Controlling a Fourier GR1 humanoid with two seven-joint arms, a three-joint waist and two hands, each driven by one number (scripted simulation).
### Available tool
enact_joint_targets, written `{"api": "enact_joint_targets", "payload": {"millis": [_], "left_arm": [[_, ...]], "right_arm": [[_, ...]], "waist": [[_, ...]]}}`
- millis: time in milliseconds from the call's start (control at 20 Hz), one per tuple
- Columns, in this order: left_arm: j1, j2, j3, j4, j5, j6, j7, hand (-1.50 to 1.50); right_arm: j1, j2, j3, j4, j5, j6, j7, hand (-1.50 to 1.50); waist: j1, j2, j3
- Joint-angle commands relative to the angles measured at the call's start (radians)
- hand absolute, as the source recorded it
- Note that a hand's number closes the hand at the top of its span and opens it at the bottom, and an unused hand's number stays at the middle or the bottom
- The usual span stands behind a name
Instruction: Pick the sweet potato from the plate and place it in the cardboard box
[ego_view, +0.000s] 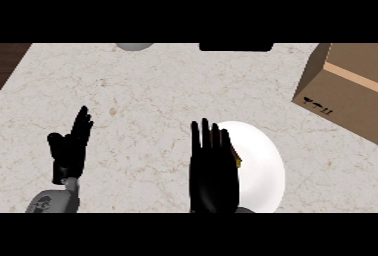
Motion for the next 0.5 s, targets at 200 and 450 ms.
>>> {"api": "enact_joint_targets", "payload": {"millis": [200,450], "left_arm": [[0.035,0.017,0.019,-0.021,0.020,-0.043,-0.019,0.00],[-0.033,0.027,0.032,-0.014,0.010,-0.023,0.041,0.00]], "right_arm": [[-0.048,0.020,-0.057,0.066,-0.042,0.015,0.187,-1.50],[-0.071,0.020,-0.053,0.110,-0.051,0.011,0.218,-1.50]], "waist": [[-0.001,0.000,0.000],[-0.004,0.000,0.000]]}}
